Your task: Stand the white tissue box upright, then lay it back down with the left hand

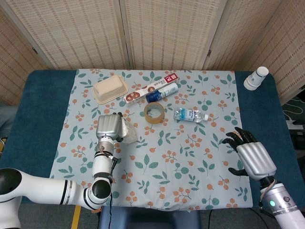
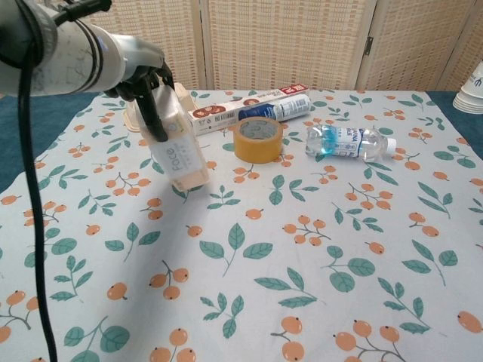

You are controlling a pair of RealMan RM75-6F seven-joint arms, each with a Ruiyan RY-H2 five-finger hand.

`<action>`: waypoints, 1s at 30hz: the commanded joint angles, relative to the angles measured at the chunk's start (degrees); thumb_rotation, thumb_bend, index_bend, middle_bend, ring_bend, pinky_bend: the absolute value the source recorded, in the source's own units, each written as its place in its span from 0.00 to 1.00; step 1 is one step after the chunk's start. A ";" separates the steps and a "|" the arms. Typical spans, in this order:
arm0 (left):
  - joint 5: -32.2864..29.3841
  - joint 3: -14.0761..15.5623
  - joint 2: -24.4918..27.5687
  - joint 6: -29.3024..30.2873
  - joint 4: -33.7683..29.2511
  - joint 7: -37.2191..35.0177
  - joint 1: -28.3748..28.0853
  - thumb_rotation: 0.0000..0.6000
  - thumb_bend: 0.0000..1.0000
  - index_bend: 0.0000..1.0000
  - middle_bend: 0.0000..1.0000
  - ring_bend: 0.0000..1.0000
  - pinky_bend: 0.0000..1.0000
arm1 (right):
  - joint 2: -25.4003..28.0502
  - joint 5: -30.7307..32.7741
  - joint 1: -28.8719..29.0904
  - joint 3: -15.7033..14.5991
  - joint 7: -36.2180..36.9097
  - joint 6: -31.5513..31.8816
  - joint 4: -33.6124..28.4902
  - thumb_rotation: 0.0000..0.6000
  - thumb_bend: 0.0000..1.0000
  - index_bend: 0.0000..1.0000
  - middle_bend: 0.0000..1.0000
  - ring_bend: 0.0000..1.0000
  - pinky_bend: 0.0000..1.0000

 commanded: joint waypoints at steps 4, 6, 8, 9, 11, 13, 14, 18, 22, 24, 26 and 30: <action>21.01 2.51 2.20 -7.60 -3.89 -27.21 13.07 1.00 0.20 0.35 0.53 0.99 1.00 | -0.33 0.13 0.01 -0.09 -0.56 0.06 0.00 1.00 0.07 0.30 0.15 0.00 0.11; 25.72 3.61 2.36 -9.34 -3.07 -33.73 16.17 1.00 0.18 0.35 0.53 0.99 1.00 | -0.54 0.40 0.09 -0.13 -0.91 -0.05 0.05 1.00 0.07 0.30 0.15 0.00 0.11; 29.82 4.69 2.20 -10.29 -1.99 -38.77 18.50 1.00 0.18 0.36 0.54 1.00 1.00 | -0.74 0.54 0.14 -0.14 -1.26 -0.01 0.09 1.00 0.07 0.30 0.15 0.00 0.11; 32.49 5.25 1.92 -10.67 -1.07 -42.10 19.93 1.00 0.18 0.36 0.54 1.00 1.00 | -0.90 0.66 0.18 -0.14 -1.48 0.00 0.16 1.00 0.07 0.30 0.15 0.00 0.11; 36.79 5.69 1.04 -10.63 0.58 -47.66 22.02 1.00 0.18 0.36 0.54 1.00 1.00 | -1.11 0.94 0.25 -0.18 -1.74 -0.09 0.30 1.00 0.07 0.30 0.15 0.00 0.11; 42.10 6.43 -0.46 -10.07 3.04 -53.90 24.18 1.00 0.18 0.35 0.54 1.00 1.00 | -1.32 1.30 0.37 -0.20 -2.09 -0.19 0.42 1.00 0.07 0.30 0.15 0.00 0.11; 44.44 6.88 -1.21 -9.85 4.25 -56.45 24.97 1.00 0.18 0.35 0.54 1.00 1.00 | -1.40 1.41 0.41 -0.19 -2.23 -0.19 0.46 1.00 0.07 0.30 0.15 0.00 0.11; 55.14 9.73 -4.28 -8.10 10.39 -66.45 28.10 1.00 0.18 0.32 0.52 1.00 1.00 | -1.74 1.99 0.57 -0.16 -2.73 -0.17 0.68 1.00 0.07 0.30 0.15 0.00 0.11; 62.40 12.49 -7.05 -6.07 16.52 -72.99 30.34 1.00 0.17 0.31 0.52 1.00 1.00 | -1.95 2.39 0.66 -0.13 -3.17 -0.02 0.89 1.00 0.07 0.30 0.15 0.00 0.11; 64.93 13.82 -8.56 -5.54 19.86 -76.05 31.39 1.00 0.17 0.31 0.51 1.00 1.00 | -1.97 2.49 0.65 -0.03 -3.35 0.28 0.88 1.00 0.07 0.30 0.15 0.00 0.11; 66.19 14.92 -9.76 -5.75 22.45 -78.19 32.22 1.00 0.17 0.30 0.50 1.00 1.00 | -1.96 2.39 0.56 0.04 -3.46 0.67 0.81 1.00 0.07 0.30 0.15 0.00 0.11; 66.96 15.54 -12.39 -6.56 27.05 -82.14 33.73 1.00 0.16 0.29 0.49 1.00 1.00 | -1.92 2.53 0.55 -0.02 -2.14 0.26 0.38 1.00 0.07 0.30 0.15 0.00 0.11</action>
